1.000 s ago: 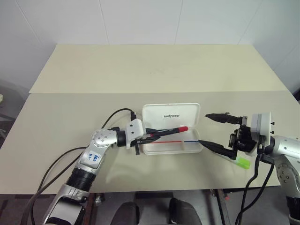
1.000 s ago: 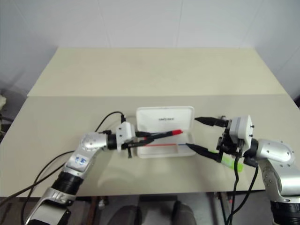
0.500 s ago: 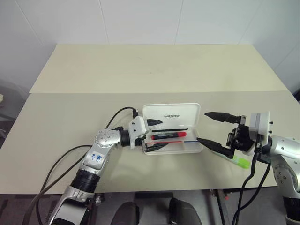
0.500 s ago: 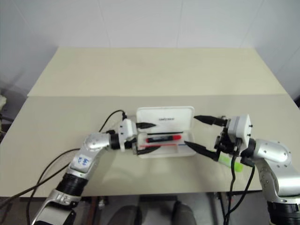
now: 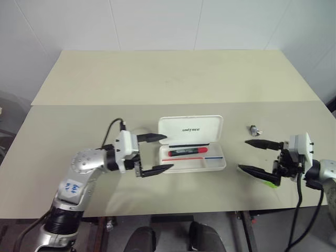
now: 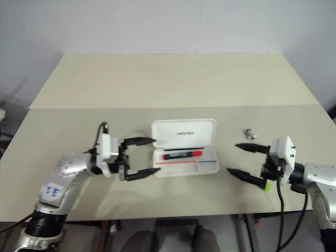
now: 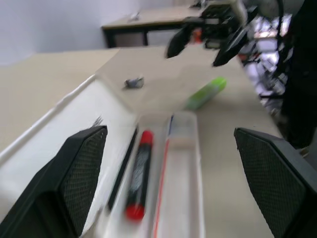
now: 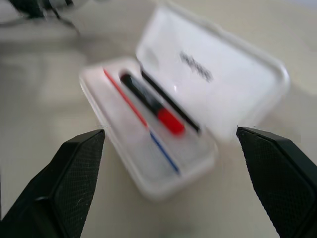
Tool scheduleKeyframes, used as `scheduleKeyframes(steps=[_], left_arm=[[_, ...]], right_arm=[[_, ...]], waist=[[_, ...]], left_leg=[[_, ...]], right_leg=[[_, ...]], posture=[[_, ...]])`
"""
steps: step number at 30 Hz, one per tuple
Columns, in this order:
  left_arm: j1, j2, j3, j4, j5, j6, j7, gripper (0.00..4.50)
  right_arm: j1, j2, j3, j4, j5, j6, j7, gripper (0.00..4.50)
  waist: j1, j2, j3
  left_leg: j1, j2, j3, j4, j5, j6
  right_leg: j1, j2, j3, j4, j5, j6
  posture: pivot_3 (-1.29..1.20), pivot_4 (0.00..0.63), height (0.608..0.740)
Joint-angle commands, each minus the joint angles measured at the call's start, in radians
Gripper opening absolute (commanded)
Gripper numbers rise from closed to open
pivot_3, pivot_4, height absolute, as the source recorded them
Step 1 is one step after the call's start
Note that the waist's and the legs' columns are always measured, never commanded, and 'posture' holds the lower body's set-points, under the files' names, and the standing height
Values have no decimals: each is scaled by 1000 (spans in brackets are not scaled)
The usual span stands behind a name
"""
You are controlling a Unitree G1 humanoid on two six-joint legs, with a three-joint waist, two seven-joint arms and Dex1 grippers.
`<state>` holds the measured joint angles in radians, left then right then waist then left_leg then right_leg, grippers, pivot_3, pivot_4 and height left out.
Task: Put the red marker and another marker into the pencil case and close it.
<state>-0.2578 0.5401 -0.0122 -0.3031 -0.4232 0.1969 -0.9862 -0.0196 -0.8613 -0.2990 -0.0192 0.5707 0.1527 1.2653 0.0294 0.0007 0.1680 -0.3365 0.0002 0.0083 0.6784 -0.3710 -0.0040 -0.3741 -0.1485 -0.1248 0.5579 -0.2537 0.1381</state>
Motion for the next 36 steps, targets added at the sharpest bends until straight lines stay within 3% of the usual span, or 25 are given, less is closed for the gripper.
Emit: scheduleKeyframes(steps=[1,11,22,25,32,33,36], left_arm=[[17,12,20,-53,-33,0,2,4386],[30,85,62,-38,-63,-2,-52,4386],[35,171,126,1,-110,-2,-138,4386],[26,181,136,20,-126,3,-162,4428],[20,199,145,58,-123,-9,-207,4428],[18,198,146,61,-121,-9,-207,4428],[13,197,146,73,-115,-12,-210,4428]], right_arm=[[28,-35,-65,33,-1,-12,32,4500],[63,-94,-33,283,-104,-149,190,4500],[-32,-23,39,502,-187,-282,204,4500],[-50,12,56,513,-186,-287,202,3922],[-49,56,68,477,-185,-299,177,1317],[-50,60,65,473,-187,-306,170,1100],[-57,65,60,464,-191,-328,152,1106]], waist=[[0,0,0],[-3,0,0],[-4,0,0],[-7,0,0],[-8,0,0],[-8,0,0],[-10,0,0]], left_leg=[[0,0,0,0,0,0],[1,0,1,0,0,1],[1,0,2,0,0,0],[1,0,2,0,0,0],[2,1,2,0,-1,0],[2,1,2,0,-1,0],[2,1,2,0,-1,0]], right_leg=[[0,0,0,0,0,0],[1,0,1,0,0,0],[1,0,1,-1,0,0],[1,0,2,-1,0,0],[1,1,2,0,0,0],[1,1,2,0,0,0],[1,1,2,0,0,0]], posture=[[0,150,740],[0,150,740],[0,150,740],[0,150,740],[0,150,740],[0,150,740],[0,150,740]])
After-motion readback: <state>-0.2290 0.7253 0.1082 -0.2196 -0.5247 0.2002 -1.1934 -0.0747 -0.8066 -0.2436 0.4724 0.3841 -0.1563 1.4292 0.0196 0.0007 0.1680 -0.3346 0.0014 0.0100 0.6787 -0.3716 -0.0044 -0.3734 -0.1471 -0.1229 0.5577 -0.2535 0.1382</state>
